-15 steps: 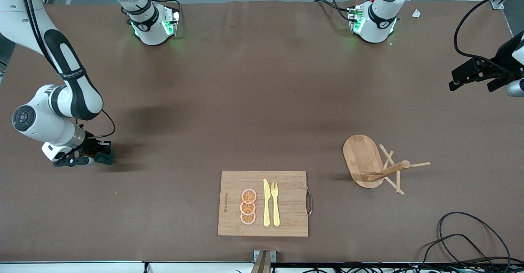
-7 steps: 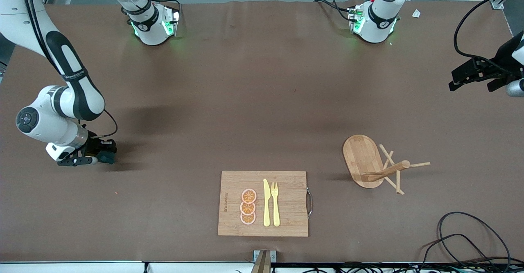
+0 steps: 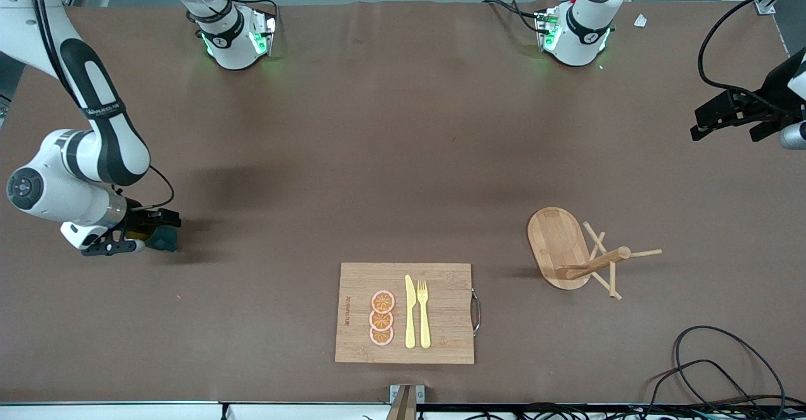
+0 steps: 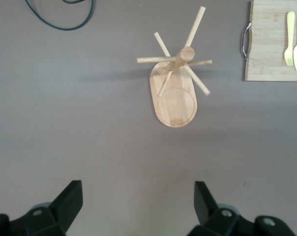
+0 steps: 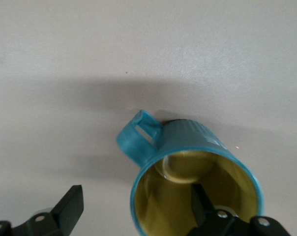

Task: Transfer cup from left to right arm and place
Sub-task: 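Carry the teal mug with the right gripper away from the cutting board, then set the teal mug down and open the right gripper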

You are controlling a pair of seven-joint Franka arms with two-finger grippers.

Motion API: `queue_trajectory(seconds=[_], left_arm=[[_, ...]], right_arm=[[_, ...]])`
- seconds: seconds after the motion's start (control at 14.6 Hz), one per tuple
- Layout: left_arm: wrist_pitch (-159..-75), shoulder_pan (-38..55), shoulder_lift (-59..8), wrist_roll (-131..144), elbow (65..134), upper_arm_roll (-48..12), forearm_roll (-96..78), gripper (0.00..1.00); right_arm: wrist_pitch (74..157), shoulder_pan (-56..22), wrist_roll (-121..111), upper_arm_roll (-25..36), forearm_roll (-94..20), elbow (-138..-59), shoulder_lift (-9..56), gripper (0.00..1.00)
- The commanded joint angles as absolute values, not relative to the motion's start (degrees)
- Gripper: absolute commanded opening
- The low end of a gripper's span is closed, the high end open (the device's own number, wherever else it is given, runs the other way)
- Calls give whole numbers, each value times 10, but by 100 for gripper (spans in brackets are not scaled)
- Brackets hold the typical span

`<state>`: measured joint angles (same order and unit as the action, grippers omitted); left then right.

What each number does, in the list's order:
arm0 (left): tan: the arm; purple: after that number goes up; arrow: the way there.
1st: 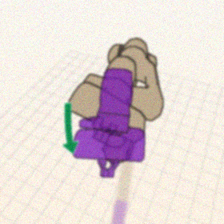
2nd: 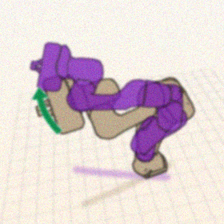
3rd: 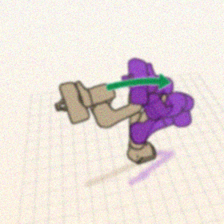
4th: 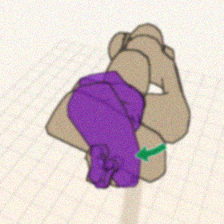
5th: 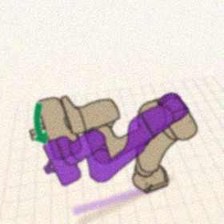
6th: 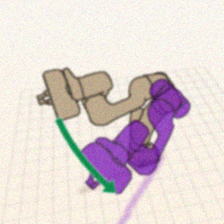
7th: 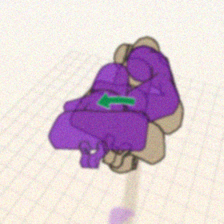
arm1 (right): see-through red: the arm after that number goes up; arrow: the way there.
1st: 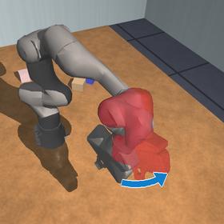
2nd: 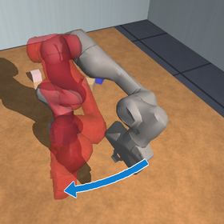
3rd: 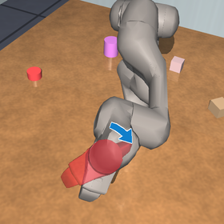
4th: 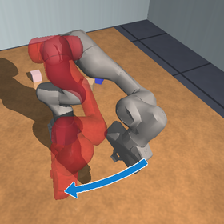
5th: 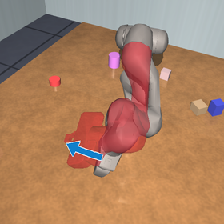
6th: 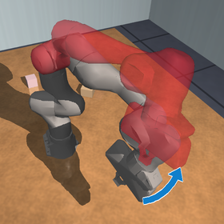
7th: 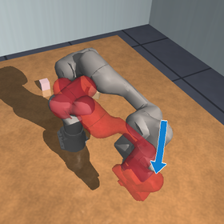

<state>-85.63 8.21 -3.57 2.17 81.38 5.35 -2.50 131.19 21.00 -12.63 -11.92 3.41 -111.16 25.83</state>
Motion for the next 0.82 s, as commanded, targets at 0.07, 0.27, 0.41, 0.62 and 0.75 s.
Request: queue_trajectory(seconds=[0.07, 0.27, 0.41, 0.62, 0.75], left_arm=[[-862, 83, -33, 26, 817, 52, -15, 100], [-862, 83, -33, 26, 817, 52, -15, 100], [-862, 82, -33, 26, 816, 52, -15, 100], [-862, 83, -33, 26, 816, 52, -15, 100], [-862, 82, -33, 26, 816, 52, -15, 100]], right_arm=[[1256, 219, -135, -134, 26, -1114, 210, 100], [1178, 214, -133, -139, 16, -1079, 183, 100], [1134, 210, -129, -137, 17, -1047, 154, 100], [1075, 213, -128, -135, 17, -986, 135, 100], [1007, 212, -107, -134, 25, -921, 129, 100]])
